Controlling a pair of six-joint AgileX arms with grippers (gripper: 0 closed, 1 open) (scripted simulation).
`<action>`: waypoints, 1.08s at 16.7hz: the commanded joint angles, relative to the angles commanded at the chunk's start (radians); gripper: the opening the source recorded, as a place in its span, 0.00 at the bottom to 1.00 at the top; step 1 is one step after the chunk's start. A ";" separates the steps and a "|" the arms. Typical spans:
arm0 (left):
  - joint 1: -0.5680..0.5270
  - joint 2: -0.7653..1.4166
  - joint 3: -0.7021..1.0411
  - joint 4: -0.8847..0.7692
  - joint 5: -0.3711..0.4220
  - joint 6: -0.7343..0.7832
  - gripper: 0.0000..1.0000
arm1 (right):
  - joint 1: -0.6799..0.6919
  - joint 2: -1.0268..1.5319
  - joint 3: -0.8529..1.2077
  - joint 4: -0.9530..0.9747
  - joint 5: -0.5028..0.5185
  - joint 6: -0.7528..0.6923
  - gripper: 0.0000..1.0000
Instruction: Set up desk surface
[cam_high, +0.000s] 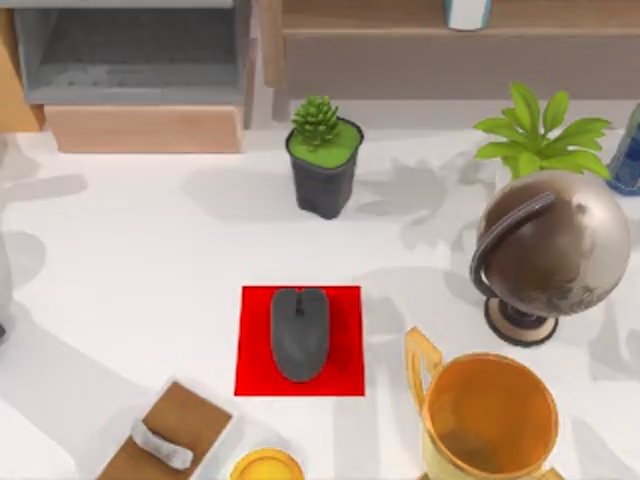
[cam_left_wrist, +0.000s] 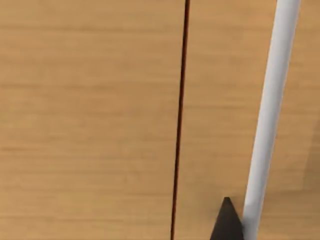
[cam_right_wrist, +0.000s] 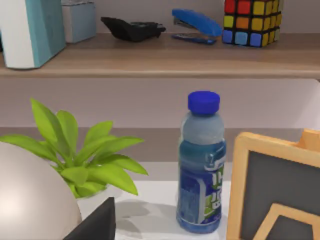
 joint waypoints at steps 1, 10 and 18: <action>0.000 0.000 0.000 0.000 0.000 0.000 0.90 | 0.000 0.000 0.000 0.000 0.000 0.000 1.00; 0.000 0.000 0.000 0.000 0.000 0.000 1.00 | 0.000 0.000 0.000 0.000 0.000 0.000 1.00; 0.043 -0.051 -0.160 0.067 0.033 0.000 1.00 | 0.000 0.000 0.000 0.000 0.000 0.000 1.00</action>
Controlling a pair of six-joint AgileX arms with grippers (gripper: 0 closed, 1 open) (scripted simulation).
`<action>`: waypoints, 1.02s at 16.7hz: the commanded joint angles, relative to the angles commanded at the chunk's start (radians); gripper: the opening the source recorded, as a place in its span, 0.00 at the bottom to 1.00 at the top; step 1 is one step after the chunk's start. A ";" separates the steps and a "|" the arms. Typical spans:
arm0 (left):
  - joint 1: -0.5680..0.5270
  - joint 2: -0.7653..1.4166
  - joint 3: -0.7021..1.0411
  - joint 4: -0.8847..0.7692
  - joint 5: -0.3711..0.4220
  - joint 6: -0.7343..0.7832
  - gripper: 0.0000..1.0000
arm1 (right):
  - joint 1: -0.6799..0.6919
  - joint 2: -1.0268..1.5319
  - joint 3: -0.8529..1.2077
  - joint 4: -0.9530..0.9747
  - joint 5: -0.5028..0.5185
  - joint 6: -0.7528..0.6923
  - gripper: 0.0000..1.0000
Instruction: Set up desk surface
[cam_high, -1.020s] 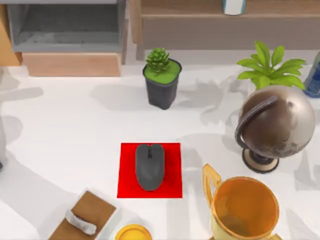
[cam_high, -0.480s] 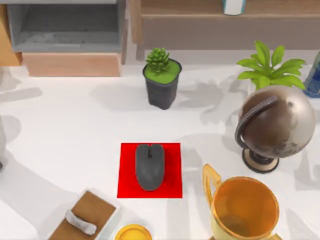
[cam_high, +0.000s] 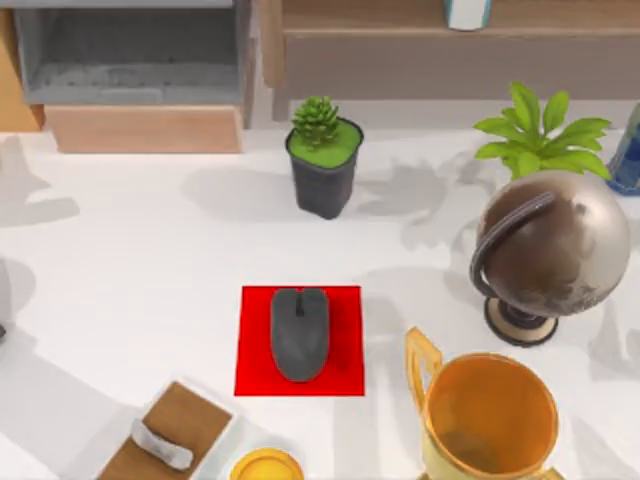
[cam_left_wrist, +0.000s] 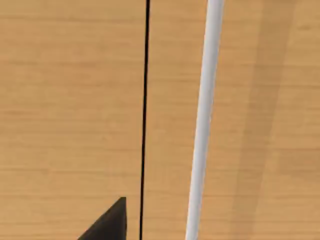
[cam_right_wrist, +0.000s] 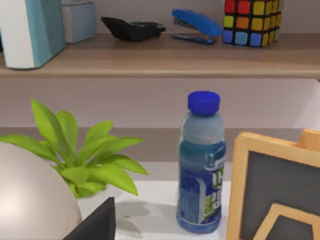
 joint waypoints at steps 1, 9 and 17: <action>0.005 -0.008 -0.022 0.012 0.005 0.001 1.00 | 0.000 0.000 0.000 0.000 0.000 0.000 1.00; -0.022 -0.035 -0.042 0.021 -0.012 -0.019 1.00 | 0.000 0.000 0.000 0.000 0.000 0.000 1.00; -0.452 -0.284 -0.138 -0.027 -0.275 -0.340 1.00 | 0.000 0.000 0.000 0.000 0.000 0.000 1.00</action>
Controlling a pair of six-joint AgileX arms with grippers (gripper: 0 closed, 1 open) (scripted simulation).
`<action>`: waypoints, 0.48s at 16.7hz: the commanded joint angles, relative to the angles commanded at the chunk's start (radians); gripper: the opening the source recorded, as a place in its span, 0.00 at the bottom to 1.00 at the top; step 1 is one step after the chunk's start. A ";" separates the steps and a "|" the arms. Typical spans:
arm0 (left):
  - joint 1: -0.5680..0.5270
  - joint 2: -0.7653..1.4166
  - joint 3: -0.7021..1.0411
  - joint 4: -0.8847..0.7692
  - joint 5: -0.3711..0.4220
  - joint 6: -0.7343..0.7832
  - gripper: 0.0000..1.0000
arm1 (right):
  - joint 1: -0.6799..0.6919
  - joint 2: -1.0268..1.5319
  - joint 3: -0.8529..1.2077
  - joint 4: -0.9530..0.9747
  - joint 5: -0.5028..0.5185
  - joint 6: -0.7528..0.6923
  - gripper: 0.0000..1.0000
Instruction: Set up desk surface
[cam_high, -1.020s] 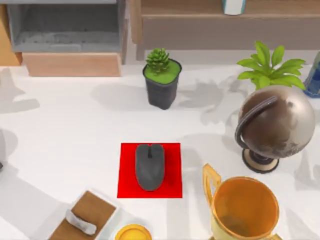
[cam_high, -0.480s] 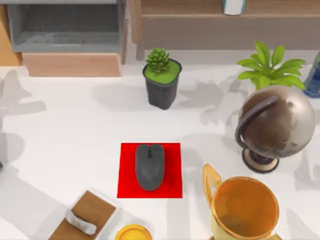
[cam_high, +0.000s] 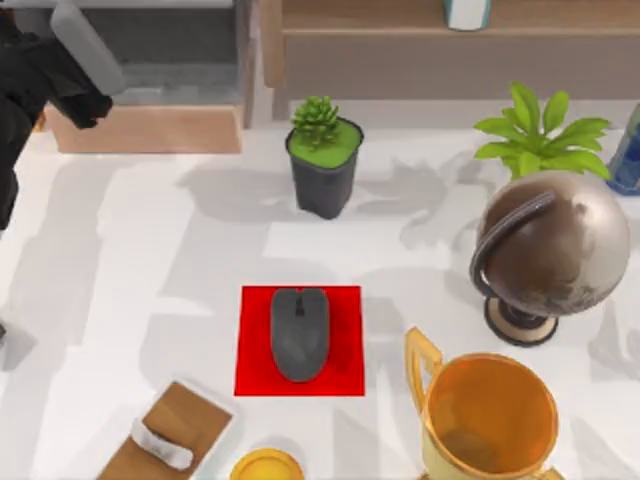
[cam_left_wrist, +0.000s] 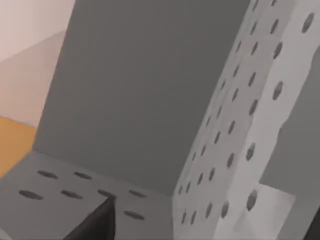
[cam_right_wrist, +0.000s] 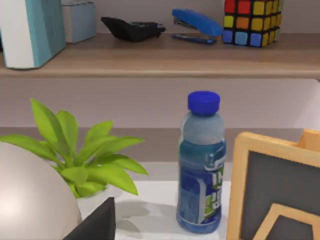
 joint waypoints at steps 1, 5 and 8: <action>-0.078 -0.017 -0.006 -0.021 -0.046 -0.060 1.00 | 0.000 0.000 0.000 0.000 0.000 0.000 1.00; -0.385 -0.048 0.045 -0.126 -0.245 -0.322 1.00 | 0.000 0.000 0.000 0.000 0.000 0.000 1.00; -0.571 -0.010 0.178 -0.221 -0.406 -0.525 1.00 | 0.000 0.000 0.000 0.000 0.000 0.000 1.00</action>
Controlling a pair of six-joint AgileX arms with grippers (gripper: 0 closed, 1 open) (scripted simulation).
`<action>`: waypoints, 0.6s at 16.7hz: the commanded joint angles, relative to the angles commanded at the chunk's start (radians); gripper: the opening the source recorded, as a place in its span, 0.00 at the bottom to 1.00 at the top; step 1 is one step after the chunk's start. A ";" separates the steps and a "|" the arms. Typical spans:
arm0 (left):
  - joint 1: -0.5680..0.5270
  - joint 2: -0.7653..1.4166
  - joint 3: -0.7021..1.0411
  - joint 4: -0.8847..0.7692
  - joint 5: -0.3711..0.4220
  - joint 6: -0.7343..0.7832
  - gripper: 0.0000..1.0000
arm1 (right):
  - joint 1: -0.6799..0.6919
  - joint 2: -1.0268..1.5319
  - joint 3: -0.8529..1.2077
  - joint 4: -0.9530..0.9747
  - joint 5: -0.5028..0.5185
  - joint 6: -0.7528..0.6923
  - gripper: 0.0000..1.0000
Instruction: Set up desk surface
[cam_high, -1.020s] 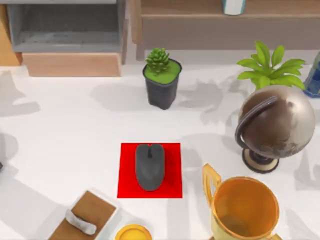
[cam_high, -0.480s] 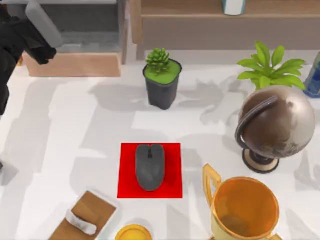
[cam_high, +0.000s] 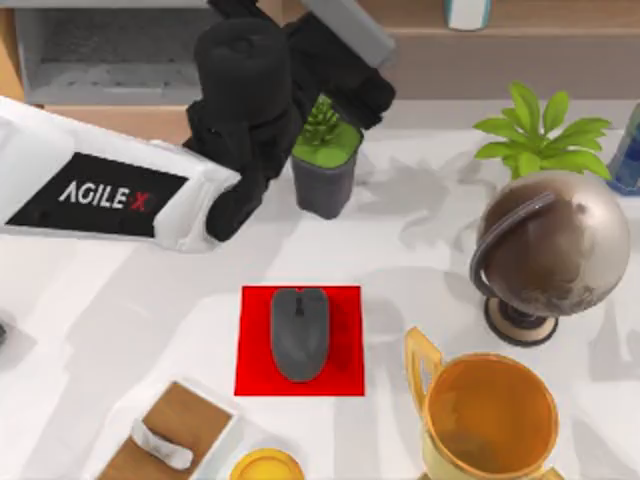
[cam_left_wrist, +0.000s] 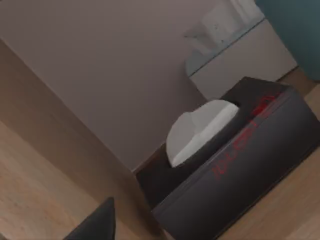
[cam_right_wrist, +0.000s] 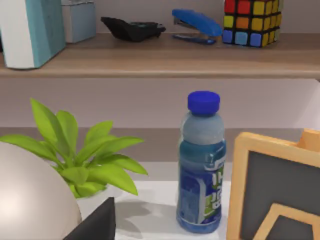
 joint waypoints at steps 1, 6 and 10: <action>-0.049 0.025 0.062 -0.034 -0.054 -0.066 1.00 | 0.000 0.000 0.000 0.000 0.000 0.000 1.00; -0.209 0.215 0.450 -0.215 -0.306 -0.371 1.00 | 0.000 0.000 0.000 0.000 0.000 0.000 1.00; -0.259 0.384 0.760 -0.344 -0.468 -0.558 1.00 | 0.000 0.000 0.000 0.000 0.000 0.000 1.00</action>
